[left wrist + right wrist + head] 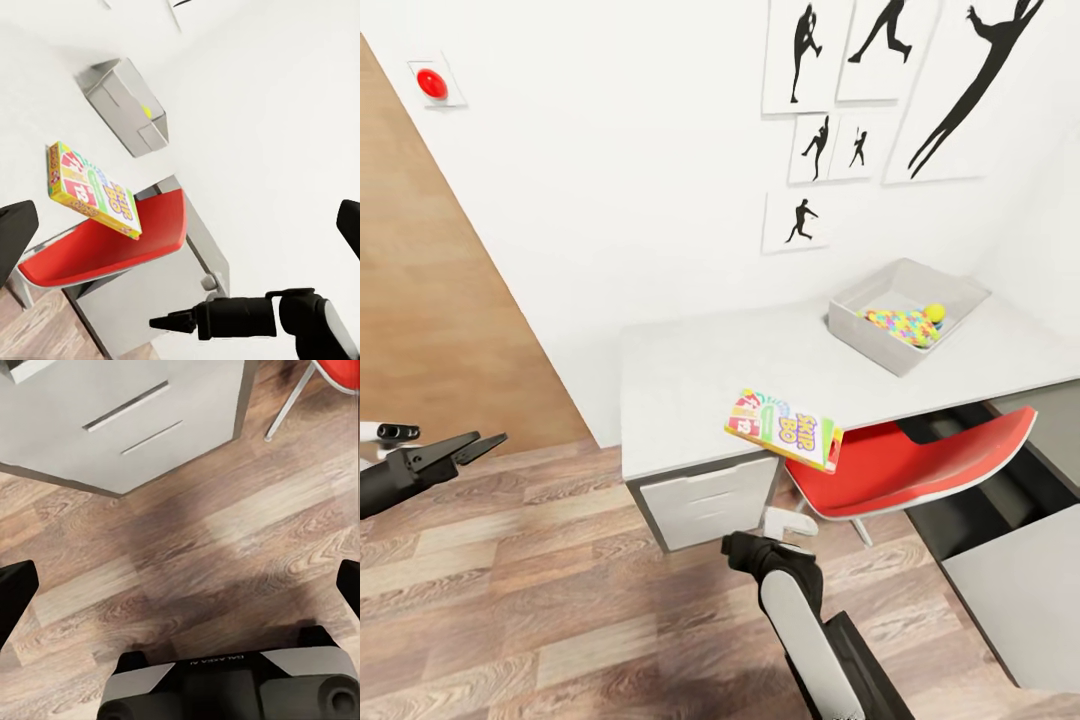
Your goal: Put all the toys in the child's room - the three board games (two on the bed and one on the table), the two jigsaw puzzles on the table, and the tennis ball on the table - inside the toy box on the table in the child's room.
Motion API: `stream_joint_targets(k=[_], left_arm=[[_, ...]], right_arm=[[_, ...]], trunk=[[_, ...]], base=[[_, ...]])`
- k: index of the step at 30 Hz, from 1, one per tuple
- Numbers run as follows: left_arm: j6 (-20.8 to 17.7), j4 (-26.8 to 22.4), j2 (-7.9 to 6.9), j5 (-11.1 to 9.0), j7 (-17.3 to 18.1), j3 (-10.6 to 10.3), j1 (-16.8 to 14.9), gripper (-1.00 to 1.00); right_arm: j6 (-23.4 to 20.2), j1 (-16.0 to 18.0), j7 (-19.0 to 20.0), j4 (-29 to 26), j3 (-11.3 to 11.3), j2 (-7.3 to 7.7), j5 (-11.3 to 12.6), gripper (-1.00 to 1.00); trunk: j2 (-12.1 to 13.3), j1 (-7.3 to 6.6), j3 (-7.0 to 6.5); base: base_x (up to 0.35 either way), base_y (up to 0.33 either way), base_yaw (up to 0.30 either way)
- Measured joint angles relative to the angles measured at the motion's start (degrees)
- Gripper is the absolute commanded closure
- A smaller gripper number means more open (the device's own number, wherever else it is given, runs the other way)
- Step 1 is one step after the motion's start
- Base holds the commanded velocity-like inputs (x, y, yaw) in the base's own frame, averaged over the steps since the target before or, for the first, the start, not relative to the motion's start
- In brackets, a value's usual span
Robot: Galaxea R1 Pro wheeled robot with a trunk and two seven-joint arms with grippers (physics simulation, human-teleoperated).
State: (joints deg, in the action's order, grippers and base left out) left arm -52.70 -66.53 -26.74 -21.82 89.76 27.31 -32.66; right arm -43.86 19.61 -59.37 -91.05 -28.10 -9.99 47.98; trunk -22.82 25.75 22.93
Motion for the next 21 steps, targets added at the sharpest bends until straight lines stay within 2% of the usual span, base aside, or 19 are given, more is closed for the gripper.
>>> stream_joint_targets(k=[2, 3, 4, 14, 21], left_arm=[[0.0, 0.2, -0.04, 0.0, 0.0, 0.1, 0.7, -1.0], [0.1, 0.5, -0.91, 0.0, 0.0, 0.2, 2.6, -1.0], [0.1, 0.6, -1.14, 0.0, 0.0, 0.2, 2.9, -1.0], [0.3, 0.9, -2.56, 0.1, 0.0, 0.4, 6.5, -1.0], [0.3, 1.0, -3.86, 0.0, 0.0, 0.4, 6.9, -1.0]], right_arm=[[0.1, -0.1, 0.0, 0.0, 0.6, 0.0, 0.0, -1.0], [0.0, -0.1, 0.1, 0.2, 2.0, 0.3, 0.0, -1.0], [0.1, -0.1, 0.1, 0.3, 2.1, 0.43, 0.0, -1.0], [0.0, -0.2, -0.1, 0.4, 2.7, 0.96, 0.0, -1.0], [0.2, -0.2, -0.1, 0.3, 2.6, 0.96, 0.0, -1.0]], trunk=[[0.0, 0.0, -0.05], [0.0, 0.0, -0.05], [0.0, 0.0, -0.06], [0.0, 0.0, -0.08], [0.0, 0.0, -0.39]], base=[[0.0, 0.0, 0.0], [0.0, 0.0, 0.0], [0.0, 0.0, 0.0], [0.0, 0.0, -0.005], [-0.009, 0.0, -0.145]])
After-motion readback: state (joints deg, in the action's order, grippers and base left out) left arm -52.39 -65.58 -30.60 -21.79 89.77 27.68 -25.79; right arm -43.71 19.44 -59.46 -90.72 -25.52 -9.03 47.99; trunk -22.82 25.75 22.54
